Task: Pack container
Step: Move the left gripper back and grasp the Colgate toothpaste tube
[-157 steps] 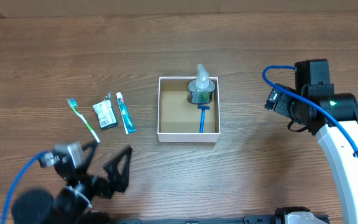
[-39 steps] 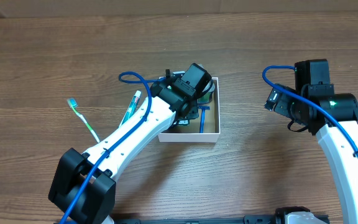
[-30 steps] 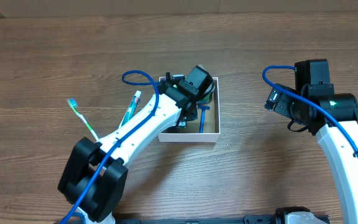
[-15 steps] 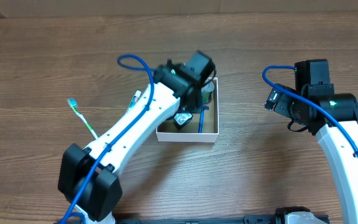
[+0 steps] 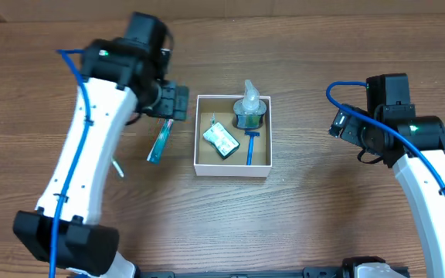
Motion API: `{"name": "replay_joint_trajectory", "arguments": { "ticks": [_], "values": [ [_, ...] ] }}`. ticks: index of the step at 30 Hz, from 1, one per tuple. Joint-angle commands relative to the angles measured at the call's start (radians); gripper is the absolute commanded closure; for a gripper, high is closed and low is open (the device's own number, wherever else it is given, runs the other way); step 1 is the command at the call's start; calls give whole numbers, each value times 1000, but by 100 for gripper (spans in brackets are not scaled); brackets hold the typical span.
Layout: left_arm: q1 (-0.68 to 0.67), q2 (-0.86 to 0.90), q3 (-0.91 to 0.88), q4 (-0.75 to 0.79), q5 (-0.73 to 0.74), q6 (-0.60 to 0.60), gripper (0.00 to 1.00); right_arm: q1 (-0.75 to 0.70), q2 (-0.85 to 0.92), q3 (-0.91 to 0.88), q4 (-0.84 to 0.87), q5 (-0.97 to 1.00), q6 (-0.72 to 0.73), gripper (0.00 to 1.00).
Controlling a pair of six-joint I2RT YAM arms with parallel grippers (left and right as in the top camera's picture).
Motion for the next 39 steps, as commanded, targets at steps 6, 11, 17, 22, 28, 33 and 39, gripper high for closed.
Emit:
{"name": "replay_joint_trajectory", "arguments": {
  "ticks": [6,11,17,22,28,33,39],
  "values": [
    [60,-14,-300,231,179,281,1,-2,-8,24,5,6,4,0],
    [83,-14,-520,470,180,280,0,-2,-8,24,5,6,4,0],
    [98,-13,-704,693,124,273,0,-2,-8,24,5,6,4,0],
    [98,-11,-805,806,48,272,0,-2,-8,24,5,6,4,0],
    [98,-11,-855,929,44,273,0,-2,-8,24,5,6,4,0],
    [98,-11,-902,1066,45,305,0,-2,-8,24,5,7,4,0],
    [98,-11,-959,1170,45,332,0,-2,-8,24,5,6,4,0]
  ]
}}
